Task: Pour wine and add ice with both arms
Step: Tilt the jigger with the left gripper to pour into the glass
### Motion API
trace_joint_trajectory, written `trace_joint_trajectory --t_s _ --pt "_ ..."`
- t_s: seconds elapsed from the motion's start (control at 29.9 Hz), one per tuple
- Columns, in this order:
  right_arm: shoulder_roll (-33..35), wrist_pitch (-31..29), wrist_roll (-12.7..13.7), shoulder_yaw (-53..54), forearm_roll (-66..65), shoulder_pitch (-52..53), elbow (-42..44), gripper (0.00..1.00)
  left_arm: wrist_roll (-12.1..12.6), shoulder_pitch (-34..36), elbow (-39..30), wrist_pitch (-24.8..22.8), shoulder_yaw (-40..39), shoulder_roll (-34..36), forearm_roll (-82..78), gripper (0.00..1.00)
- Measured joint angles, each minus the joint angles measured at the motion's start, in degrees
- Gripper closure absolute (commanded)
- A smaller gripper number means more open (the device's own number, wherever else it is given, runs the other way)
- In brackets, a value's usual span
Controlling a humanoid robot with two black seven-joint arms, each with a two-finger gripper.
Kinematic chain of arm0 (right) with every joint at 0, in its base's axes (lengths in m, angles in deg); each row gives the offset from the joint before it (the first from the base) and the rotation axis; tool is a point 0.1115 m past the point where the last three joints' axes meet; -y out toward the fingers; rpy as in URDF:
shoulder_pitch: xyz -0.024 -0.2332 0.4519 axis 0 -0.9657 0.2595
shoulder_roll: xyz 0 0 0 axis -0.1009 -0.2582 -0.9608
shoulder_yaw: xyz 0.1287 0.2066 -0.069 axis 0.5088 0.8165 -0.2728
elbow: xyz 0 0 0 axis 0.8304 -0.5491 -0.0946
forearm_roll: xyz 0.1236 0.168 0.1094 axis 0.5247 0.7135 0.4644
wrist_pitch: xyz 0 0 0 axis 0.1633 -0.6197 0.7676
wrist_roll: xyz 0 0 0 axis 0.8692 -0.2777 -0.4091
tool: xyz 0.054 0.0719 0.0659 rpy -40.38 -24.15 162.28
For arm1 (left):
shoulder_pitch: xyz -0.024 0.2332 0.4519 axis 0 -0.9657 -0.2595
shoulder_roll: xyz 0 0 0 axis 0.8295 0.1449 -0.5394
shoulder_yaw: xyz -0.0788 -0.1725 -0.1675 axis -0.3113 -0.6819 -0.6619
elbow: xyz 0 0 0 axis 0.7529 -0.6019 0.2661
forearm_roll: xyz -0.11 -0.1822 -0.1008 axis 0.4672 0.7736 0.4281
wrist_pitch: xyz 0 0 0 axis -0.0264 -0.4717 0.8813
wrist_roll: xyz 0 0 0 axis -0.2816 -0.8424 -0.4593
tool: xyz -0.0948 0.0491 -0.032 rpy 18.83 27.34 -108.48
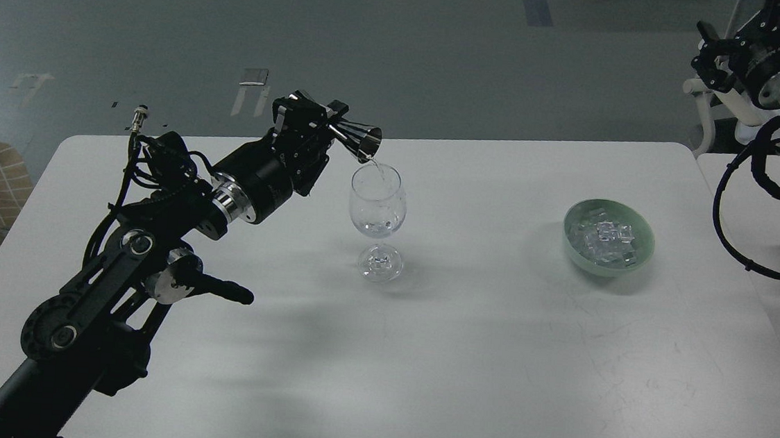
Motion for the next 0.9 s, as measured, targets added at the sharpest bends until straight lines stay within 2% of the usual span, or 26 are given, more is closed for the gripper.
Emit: trace_joint_trajectory --t_s 0.9 --pt "0.30 0.09 -0.17 0.00 0.00 -0.38 0.06 0.00 0.36 2.21 -3.20 -0.34 2.75 2.24 -12.29 0.85"
